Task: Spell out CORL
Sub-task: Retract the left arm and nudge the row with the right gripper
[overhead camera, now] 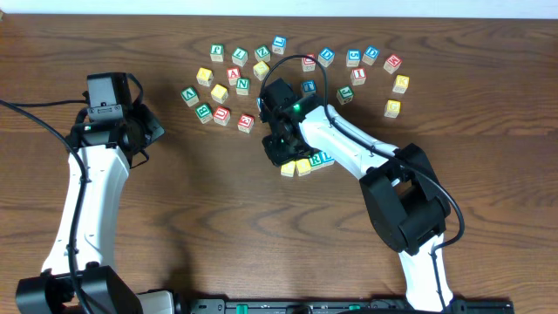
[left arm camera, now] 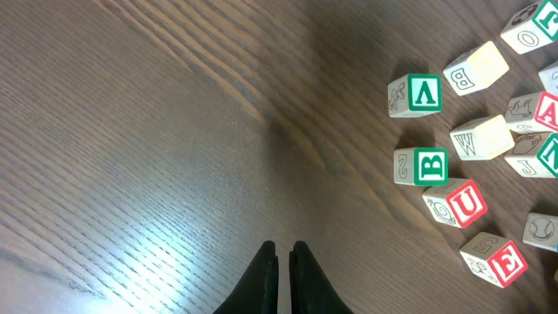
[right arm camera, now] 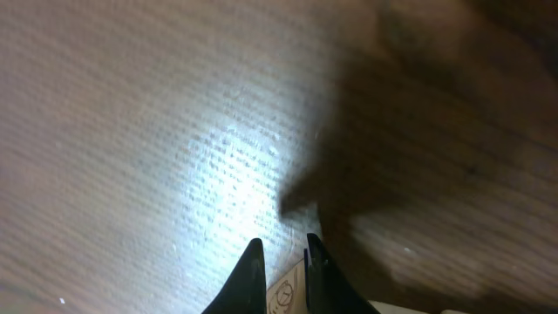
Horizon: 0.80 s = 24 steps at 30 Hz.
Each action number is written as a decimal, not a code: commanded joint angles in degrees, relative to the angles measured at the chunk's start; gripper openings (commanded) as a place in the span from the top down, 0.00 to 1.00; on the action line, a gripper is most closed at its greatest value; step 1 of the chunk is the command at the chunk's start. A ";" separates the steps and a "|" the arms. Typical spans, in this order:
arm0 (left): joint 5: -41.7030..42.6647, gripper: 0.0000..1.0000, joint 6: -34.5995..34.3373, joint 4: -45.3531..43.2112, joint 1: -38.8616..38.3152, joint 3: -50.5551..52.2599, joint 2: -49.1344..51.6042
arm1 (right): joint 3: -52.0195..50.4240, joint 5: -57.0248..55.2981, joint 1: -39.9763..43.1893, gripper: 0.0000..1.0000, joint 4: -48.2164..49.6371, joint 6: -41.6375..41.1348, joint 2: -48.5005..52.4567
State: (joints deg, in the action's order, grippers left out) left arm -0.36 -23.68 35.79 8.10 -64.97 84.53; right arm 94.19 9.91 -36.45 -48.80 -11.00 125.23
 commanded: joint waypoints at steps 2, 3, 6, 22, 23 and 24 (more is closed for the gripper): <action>-0.79 0.92 0.98 0.26 0.24 -0.72 0.44 | 1.05 1.18 0.31 0.88 -1.62 4.44 0.46; -0.79 0.92 0.98 0.42 0.24 -0.72 0.44 | 1.18 1.01 0.85 0.87 -2.03 5.03 0.46; -0.79 0.92 0.98 0.72 0.24 -0.72 0.44 | 1.40 1.03 2.36 0.85 -3.17 8.31 0.46; -0.81 0.92 0.98 0.66 0.24 -0.07 0.46 | 4.07 -0.85 -3.78 0.80 -8.04 -0.68 0.44; -0.79 0.92 0.96 0.66 0.24 -0.07 0.46 | 3.91 -1.03 -3.78 0.81 -7.78 -1.68 0.52; -0.79 0.92 0.98 0.66 0.24 -0.07 0.46 | 3.74 -1.99 -3.76 0.82 -7.37 -3.96 0.55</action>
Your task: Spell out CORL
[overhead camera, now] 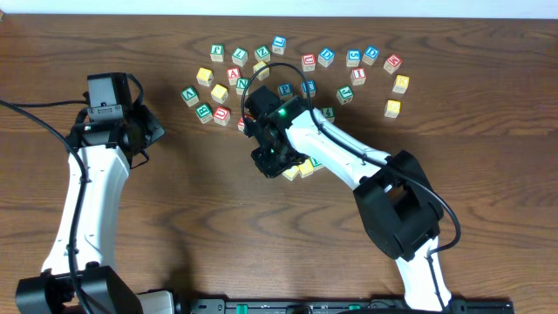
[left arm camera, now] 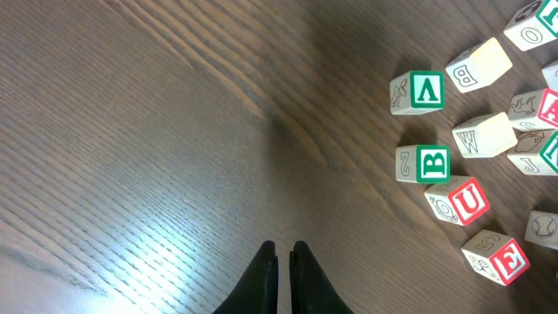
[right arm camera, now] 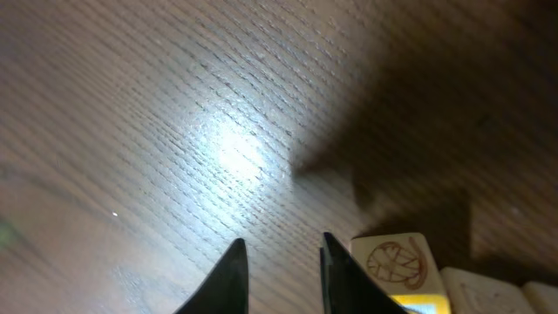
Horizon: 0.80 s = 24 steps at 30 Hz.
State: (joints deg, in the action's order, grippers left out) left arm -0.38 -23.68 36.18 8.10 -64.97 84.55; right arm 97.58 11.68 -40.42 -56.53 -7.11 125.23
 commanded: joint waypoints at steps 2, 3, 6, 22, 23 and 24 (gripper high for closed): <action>-0.76 0.92 0.98 0.26 0.24 -0.07 0.44 | 0.07 -6.58 0.24 0.82 1.73 -12.70 0.55; -0.76 0.93 0.98 0.26 0.24 -0.07 0.44 | 0.07 -7.37 0.24 0.82 3.21 -14.27 0.55; -0.76 0.92 0.98 0.31 0.24 -0.07 0.44 | 0.07 -7.69 0.13 0.88 4.20 -17.75 0.57; -0.76 0.92 0.98 0.48 0.24 -0.02 0.44 | 0.04 -8.17 -1.03 0.96 -5.33 -14.86 0.59; -0.76 0.92 0.98 0.48 0.24 -0.02 0.44 | 0.04 -8.15 -1.03 0.96 -5.68 -14.38 0.59; -0.76 0.92 0.98 0.48 0.24 -0.02 0.44 | 0.04 -8.17 -1.03 0.95 -5.95 -13.33 0.59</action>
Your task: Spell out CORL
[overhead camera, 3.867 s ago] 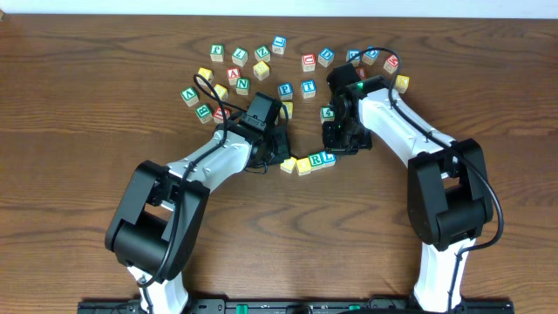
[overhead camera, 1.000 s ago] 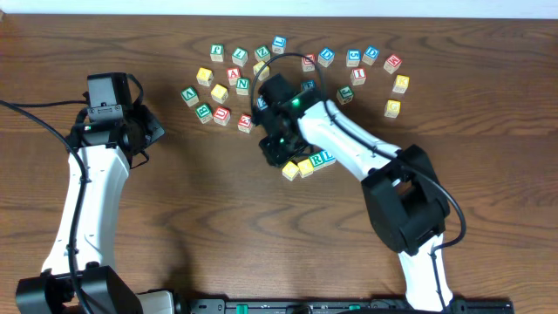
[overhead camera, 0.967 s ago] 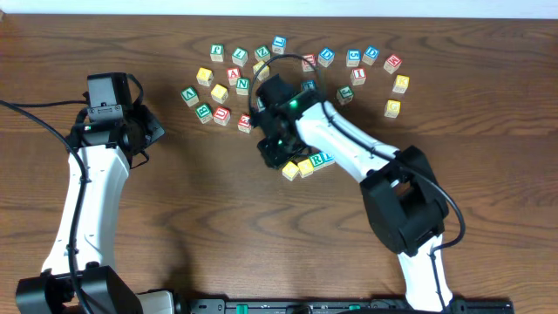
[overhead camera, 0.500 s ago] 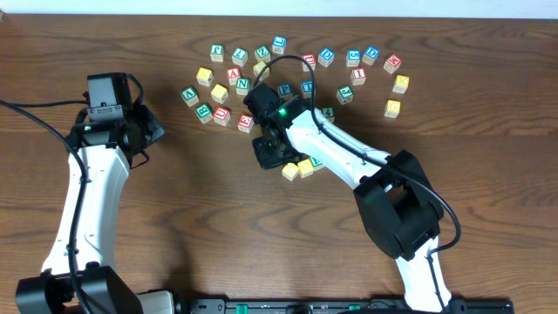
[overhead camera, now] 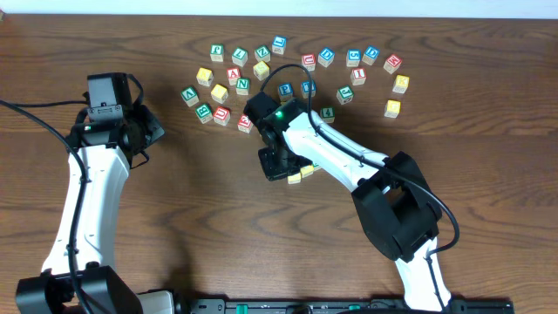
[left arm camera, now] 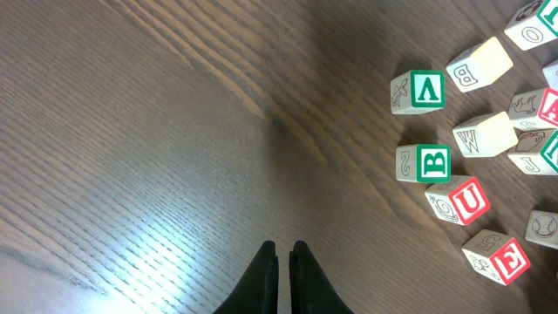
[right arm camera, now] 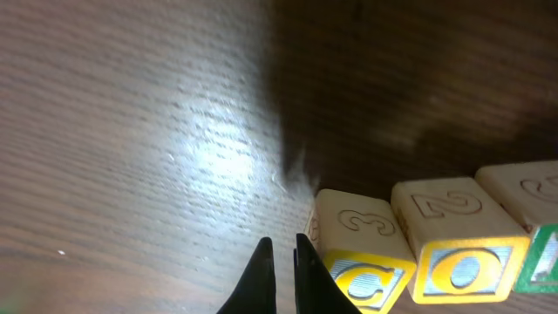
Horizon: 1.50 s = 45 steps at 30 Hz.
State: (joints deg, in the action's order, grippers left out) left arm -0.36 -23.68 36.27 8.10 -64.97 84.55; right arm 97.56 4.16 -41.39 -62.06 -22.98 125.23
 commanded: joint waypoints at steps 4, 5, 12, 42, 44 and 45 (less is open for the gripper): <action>-0.79 0.92 0.96 0.39 0.24 -0.02 0.44 | 0.07 -0.66 0.11 0.93 -0.24 5.88 0.59; -0.79 0.93 0.96 0.42 0.24 -0.02 0.44 | 0.07 -0.66 0.20 0.93 -0.26 6.64 0.59; -0.79 0.92 0.98 0.50 0.24 -0.02 0.44 | 0.07 -1.29 1.44 0.90 -0.13 11.34 0.59; -0.79 0.92 0.98 1.44 0.24 -0.02 0.44 | -0.13 0.50 3.08 0.82 -2.25 18.56 0.59; -0.79 0.92 0.96 1.44 0.24 -0.02 0.44 | -0.13 0.39 3.82 0.82 -2.58 18.56 0.59; -0.76 0.92 0.96 1.44 0.24 -0.02 0.44 | -0.13 0.39 4.20 0.82 -2.67 18.56 0.59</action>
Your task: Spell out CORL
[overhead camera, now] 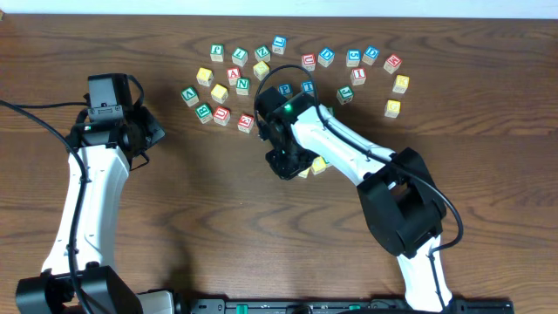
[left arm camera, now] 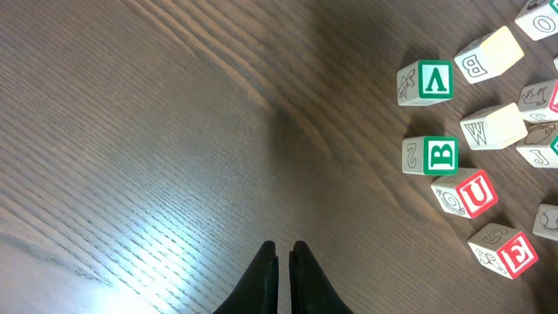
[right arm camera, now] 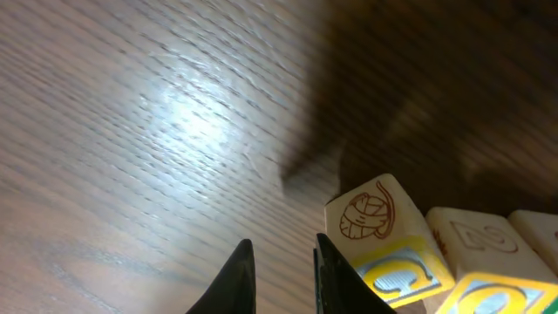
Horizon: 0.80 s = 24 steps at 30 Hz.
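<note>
A row of letter blocks lies mid-table, mostly under my right arm. The yellow C block is at its left end, a yarn-ball picture on its side, with the yellow O block beside it. In the overhead view only two yellow blocks show. My right gripper is low over the table just left of the C block, open a little with nothing between the fingers; its right finger is close against the C block. My left gripper is shut and empty over bare wood at the left.
Several loose letter blocks form an arc at the far side of the table. The green V, green B, red U and red E blocks lie right of my left gripper. Bare wood fills the near half.
My right gripper's fingers, nearly together then, now stand a little apart. The C block beside them has turned and shows its yarn-ball side. The row sits slightly further right. The left arm barely shifted.
My right gripper was first low over the row's left end. Then it stood open on bare wood just left of the C block, and later nearly shut against that block's side. Now it is slightly open there, with the row nudged right. The left gripper stayed shut.
</note>
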Each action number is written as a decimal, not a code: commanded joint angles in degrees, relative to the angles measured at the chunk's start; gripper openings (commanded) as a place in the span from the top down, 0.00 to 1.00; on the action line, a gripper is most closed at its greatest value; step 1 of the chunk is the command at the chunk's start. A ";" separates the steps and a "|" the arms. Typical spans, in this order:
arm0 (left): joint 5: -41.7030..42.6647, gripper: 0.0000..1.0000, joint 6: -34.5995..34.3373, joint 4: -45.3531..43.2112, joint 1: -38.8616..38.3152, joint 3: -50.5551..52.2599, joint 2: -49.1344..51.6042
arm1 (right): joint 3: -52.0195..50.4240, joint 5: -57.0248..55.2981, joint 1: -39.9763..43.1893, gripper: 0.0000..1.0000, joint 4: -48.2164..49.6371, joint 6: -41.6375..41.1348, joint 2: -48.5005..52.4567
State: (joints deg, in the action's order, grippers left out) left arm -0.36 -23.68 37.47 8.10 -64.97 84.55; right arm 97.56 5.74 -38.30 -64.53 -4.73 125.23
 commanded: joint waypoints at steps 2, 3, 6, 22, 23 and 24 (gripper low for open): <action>-0.79 0.92 0.96 0.24 0.24 -0.02 0.44 | -0.13 -1.22 1.75 0.82 -0.39 0.31 0.59; -0.79 0.92 0.96 0.26 0.24 -0.02 0.44 | -0.13 -1.33 1.88 0.82 -0.50 0.31 0.59; -0.79 0.92 0.96 0.24 0.24 -0.02 0.44 | -0.13 -1.70 2.01 0.82 -0.72 0.31 0.59; -0.76 0.92 0.96 0.55 0.24 -0.02 0.44 | 2.80 -4.96 3.58 0.87 -1.64 -1.55 -2.89; -0.76 0.92 0.96 0.68 0.24 -0.02 0.44 | 3.39 -4.96 4.15 0.86 -1.55 -2.27 -4.20; -0.76 0.92 0.96 0.85 0.24 -0.02 0.44 | 3.56 -4.96 5.05 0.84 -1.38 -3.17 -5.68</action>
State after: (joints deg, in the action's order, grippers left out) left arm -0.36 -23.68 37.65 8.10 -64.97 84.55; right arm 98.70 1.13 -35.11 -66.22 -5.74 124.75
